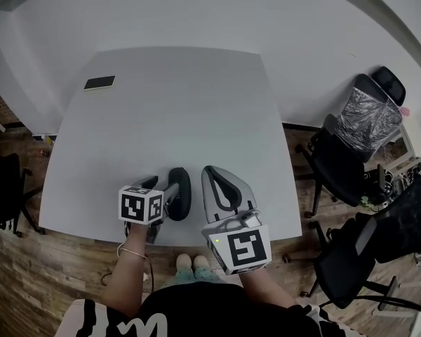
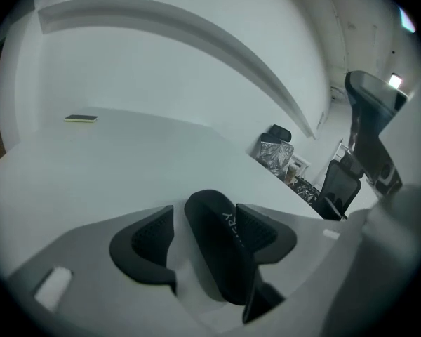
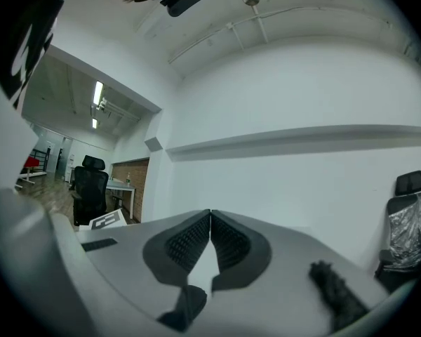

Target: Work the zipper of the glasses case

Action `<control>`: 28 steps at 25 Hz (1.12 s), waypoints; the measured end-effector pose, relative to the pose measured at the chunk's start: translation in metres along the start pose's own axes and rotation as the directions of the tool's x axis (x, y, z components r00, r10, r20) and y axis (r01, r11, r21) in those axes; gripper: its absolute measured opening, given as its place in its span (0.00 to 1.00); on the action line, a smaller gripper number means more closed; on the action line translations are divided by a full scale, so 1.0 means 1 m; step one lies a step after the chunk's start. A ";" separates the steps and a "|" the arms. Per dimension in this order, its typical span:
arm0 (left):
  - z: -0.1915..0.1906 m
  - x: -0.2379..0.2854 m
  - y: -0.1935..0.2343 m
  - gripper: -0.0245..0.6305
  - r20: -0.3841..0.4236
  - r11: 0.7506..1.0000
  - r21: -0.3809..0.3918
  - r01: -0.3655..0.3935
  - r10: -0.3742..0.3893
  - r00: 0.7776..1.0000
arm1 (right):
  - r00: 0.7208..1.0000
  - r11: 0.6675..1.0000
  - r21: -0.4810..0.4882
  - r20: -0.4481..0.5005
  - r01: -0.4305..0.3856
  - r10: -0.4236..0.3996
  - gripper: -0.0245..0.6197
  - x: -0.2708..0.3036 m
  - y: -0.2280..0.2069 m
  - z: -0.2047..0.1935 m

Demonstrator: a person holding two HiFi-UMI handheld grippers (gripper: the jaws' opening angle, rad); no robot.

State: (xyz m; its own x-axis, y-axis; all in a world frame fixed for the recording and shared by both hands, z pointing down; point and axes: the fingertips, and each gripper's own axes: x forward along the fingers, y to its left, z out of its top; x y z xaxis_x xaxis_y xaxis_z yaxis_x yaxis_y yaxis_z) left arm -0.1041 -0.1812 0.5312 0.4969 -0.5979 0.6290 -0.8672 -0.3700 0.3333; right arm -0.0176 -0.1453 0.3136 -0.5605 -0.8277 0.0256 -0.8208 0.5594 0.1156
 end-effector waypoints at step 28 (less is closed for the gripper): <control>-0.024 0.083 -0.069 0.63 -0.242 0.995 -0.020 0.098 -0.100 0.965 | 0.999 0.998 0.066 -0.025 0.025 -0.024 0.05 0.001 -0.041 -0.023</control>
State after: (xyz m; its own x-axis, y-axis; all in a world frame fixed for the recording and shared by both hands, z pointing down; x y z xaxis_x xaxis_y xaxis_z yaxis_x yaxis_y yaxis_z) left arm -0.0043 -0.1882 0.5777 0.5580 -0.3683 0.7437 -0.8150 -0.4122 0.4074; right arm 0.0176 -0.1704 0.3317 -0.5381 -0.8415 0.0479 -0.8401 0.5401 0.0508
